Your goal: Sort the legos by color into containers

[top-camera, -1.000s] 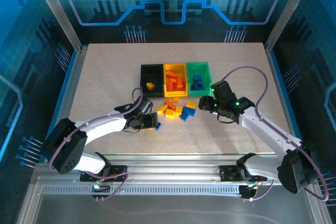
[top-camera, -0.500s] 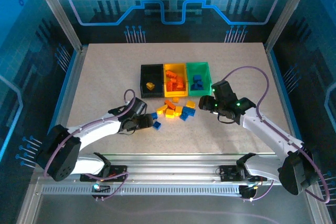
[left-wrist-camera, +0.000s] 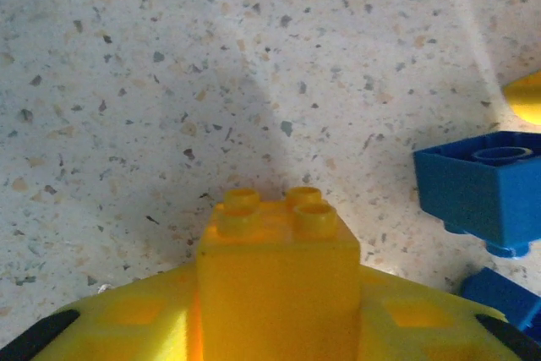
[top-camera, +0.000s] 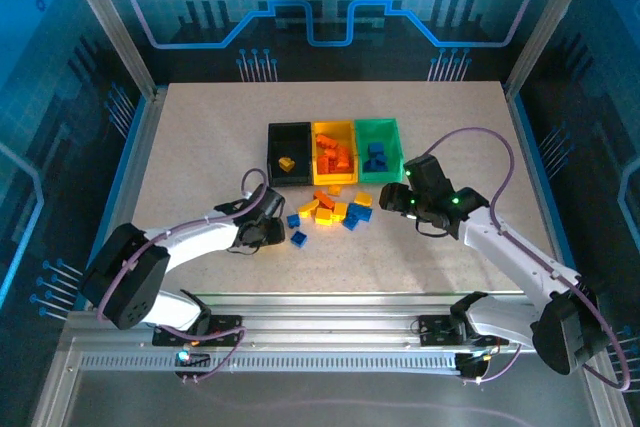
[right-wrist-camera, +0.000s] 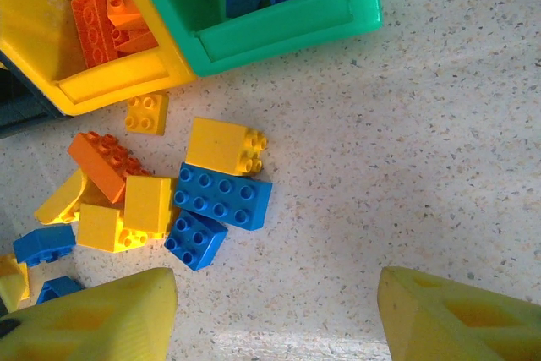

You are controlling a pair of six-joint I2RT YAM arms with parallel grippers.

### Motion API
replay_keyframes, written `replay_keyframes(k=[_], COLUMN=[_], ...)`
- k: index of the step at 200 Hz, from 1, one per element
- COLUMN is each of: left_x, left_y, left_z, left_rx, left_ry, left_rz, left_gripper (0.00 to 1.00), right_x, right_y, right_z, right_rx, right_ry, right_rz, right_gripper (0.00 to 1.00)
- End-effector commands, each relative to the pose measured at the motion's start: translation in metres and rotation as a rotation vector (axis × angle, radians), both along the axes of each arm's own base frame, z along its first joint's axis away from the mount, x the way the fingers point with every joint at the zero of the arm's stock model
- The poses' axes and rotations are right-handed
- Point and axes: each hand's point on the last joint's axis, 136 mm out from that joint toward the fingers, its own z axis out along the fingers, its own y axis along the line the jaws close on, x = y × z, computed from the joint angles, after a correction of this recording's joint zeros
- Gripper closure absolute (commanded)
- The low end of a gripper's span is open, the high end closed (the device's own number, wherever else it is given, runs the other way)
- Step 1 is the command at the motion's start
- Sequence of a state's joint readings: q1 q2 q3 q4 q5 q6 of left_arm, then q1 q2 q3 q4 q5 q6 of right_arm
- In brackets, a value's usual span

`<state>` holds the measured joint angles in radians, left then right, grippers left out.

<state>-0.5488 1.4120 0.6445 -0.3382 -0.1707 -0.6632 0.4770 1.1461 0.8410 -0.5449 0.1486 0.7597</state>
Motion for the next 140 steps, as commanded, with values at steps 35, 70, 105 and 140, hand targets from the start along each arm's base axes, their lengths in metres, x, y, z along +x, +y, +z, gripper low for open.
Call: replay_keyframes(k=[35, 70, 105, 140], left_x=[0.028, 0.094, 0.166, 0.211], left_y=[-0.010, -0.026, -0.031, -0.034], left_z=[0.090, 0.129, 0.123, 0.108], left_rx=[-0.068, -0.066, -0.027, 0.031], left_ry=[-0.188, -0.264, -0.251, -0.220], left_rz=[-0.009, 0.011, 0.064, 0.090], left_gripper=[0.62, 0.63, 0.65, 0.62], right_x=[-0.001, -0.002, -0.005, -0.008], right_y=[-0.002, -0.002, -0.005, -0.007], right_z=[0.000, -0.004, -0.009, -0.009], right_rx=[0.012, 0.010, 0.000, 0.002], right_ry=[-0.009, -0.003, 0.013, 0.012], right_rz=[-0.014, -0.016, -0.017, -0.012], right_gripper=[0.34, 0.34, 0.34, 0.34])
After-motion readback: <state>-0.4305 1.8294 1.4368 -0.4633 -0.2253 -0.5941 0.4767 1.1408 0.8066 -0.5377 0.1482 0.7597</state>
